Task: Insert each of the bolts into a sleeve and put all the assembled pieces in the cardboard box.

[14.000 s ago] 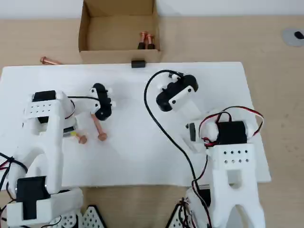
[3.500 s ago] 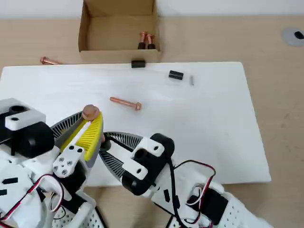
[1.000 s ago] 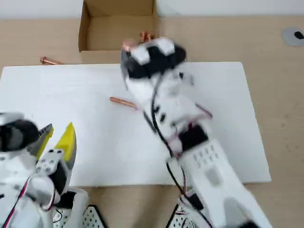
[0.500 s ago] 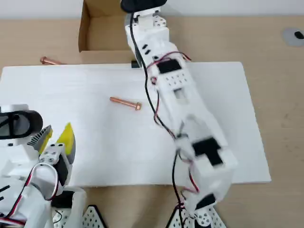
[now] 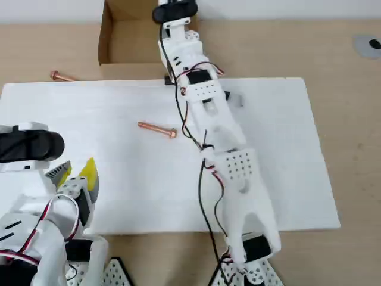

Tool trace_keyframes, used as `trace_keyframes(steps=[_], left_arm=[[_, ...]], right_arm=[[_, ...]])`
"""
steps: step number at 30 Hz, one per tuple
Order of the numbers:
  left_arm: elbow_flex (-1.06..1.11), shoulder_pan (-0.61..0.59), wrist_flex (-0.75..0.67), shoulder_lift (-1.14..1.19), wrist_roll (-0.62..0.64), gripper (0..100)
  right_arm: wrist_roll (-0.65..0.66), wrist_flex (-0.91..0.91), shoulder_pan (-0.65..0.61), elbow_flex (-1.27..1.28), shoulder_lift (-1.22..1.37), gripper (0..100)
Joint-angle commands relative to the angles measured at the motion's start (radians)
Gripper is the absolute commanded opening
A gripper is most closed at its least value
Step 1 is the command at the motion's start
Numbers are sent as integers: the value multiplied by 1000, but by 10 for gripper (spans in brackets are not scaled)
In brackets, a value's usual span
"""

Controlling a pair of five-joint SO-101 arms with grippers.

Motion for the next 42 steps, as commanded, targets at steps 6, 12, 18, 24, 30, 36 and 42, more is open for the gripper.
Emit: trace_keyframes(steps=[6, 12, 18, 24, 30, 36, 42], left_arm=[[0, -14, -2, 15, -11, 143], [0, -14, -2, 15, -11, 144], [-6, -9, -9, 18, -5, 147], [-8, -5, -63, 122, 3, 147], [-120, 3, -64, 544, 273, 147], [-394, 158, -8, 934, 462, 147], [-586, 269, 38, 1218, 634, 143]], right_arm=[[0, 152, 18, -375, 180, 94], [-2, 292, -1, -526, 254, 238], [-2, 411, -12, -654, 268, 279], [-2, 614, 1, -730, 185, 279], [-5, 910, 58, -730, -31, 279], [-2, 1192, 140, -728, -228, 279], [0, 1401, 208, -728, -366, 279]])
